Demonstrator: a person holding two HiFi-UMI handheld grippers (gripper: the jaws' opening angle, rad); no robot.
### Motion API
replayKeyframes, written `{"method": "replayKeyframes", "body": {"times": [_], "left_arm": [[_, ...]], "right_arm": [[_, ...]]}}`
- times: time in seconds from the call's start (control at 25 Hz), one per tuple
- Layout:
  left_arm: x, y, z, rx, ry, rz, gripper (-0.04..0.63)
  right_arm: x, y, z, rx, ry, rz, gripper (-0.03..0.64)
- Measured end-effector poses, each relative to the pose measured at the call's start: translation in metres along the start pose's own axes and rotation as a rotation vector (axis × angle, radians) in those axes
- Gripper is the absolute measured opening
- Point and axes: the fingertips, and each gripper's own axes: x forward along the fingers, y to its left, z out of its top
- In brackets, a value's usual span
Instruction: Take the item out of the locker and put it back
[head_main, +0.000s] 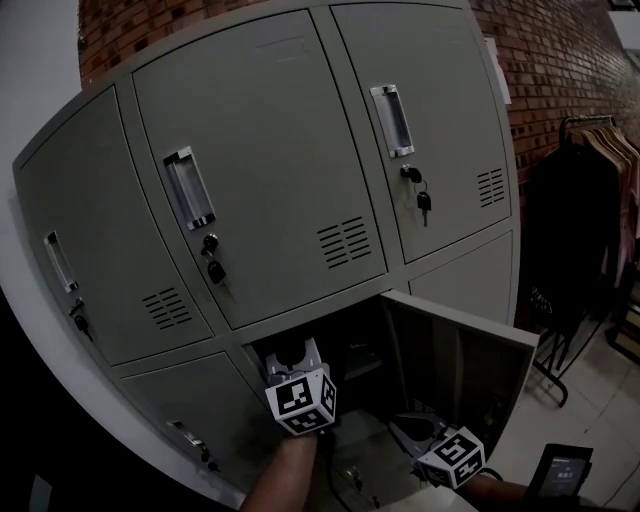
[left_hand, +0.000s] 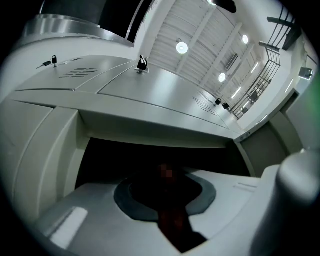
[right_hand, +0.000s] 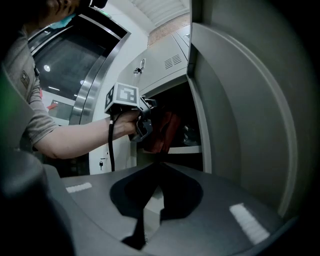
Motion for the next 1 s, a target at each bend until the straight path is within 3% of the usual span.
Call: {"method": "replayKeyframes", "body": {"times": [0.28,0.4,0.8,1.0], "left_arm": [[0.024,0.009,0.004,0.041,-0.043,0.035,0.064],[0.034,0.014,-0.005,0.060,-0.017,0.052,0.064],[0.046,0.017,-0.084,0.127,0.341,0.047,0.072],[0.032,0.007,-0.104,0.113,0.481,0.016,0.074]], "right_arm": [[0.004,-0.005,0.000,-0.001,-0.005,0.014,-0.008],[0.006,-0.006,0.001,0.001,-0.009,0.021,-0.008],[0.008,-0.013,-0.001,0.016,-0.013,0.028,-0.008],[0.008,-0.015,-0.002,0.023,-0.015,0.029,-0.008]]}}
